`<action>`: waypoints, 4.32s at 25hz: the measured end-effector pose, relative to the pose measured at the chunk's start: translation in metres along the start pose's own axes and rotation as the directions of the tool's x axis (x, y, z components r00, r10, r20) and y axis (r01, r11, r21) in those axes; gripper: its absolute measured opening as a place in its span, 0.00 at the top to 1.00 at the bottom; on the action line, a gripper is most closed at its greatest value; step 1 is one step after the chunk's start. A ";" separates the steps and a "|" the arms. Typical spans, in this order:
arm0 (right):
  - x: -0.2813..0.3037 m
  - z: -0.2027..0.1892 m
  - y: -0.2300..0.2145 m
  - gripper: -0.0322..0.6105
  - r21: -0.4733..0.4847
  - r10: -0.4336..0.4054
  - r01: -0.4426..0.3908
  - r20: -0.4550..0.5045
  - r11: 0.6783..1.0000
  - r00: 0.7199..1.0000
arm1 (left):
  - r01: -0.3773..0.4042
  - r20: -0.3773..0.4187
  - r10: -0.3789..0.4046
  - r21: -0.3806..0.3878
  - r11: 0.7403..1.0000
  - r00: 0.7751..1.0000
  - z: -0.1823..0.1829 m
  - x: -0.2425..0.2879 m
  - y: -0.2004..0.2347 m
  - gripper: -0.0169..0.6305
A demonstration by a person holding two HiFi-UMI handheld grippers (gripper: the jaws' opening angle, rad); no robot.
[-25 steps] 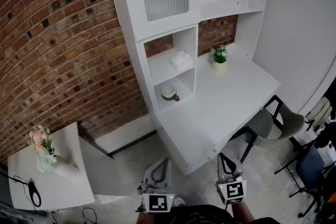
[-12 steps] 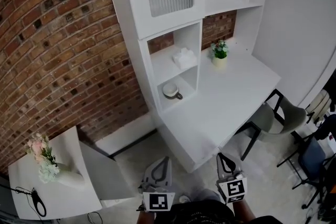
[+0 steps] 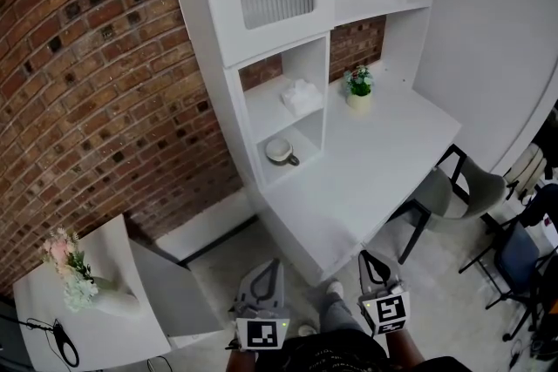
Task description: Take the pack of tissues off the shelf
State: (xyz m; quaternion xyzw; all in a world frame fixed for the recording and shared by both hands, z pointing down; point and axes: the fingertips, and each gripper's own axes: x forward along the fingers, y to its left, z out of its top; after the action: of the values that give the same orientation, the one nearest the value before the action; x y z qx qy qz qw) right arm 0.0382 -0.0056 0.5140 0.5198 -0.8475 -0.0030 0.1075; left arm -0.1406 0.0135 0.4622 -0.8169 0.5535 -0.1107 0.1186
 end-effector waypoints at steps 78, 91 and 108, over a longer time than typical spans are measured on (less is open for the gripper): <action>0.279 0.114 -0.091 0.36 0.145 0.169 -0.185 0.116 0.972 0.979 | -0.092 -0.065 0.089 -0.041 0.995 0.994 -0.017 0.212 0.093 0.96; 0.324 0.140 -0.091 0.22 0.163 0.155 -0.169 0.095 0.972 0.983 | -0.069 -0.070 0.065 -0.054 0.996 0.995 -0.026 0.216 0.098 0.96; 0.368 0.145 -0.097 0.19 0.156 0.137 -0.143 0.046 0.977 0.989 | -0.044 -0.089 0.042 -0.025 0.999 0.995 -0.030 0.222 0.106 0.96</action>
State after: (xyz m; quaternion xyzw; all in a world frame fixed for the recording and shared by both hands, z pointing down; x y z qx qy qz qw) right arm -0.0641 -0.3902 0.4274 0.4657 -0.8812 0.0632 0.0508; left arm -0.1628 -0.2329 0.4685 -0.8007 0.5770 -0.1367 0.0856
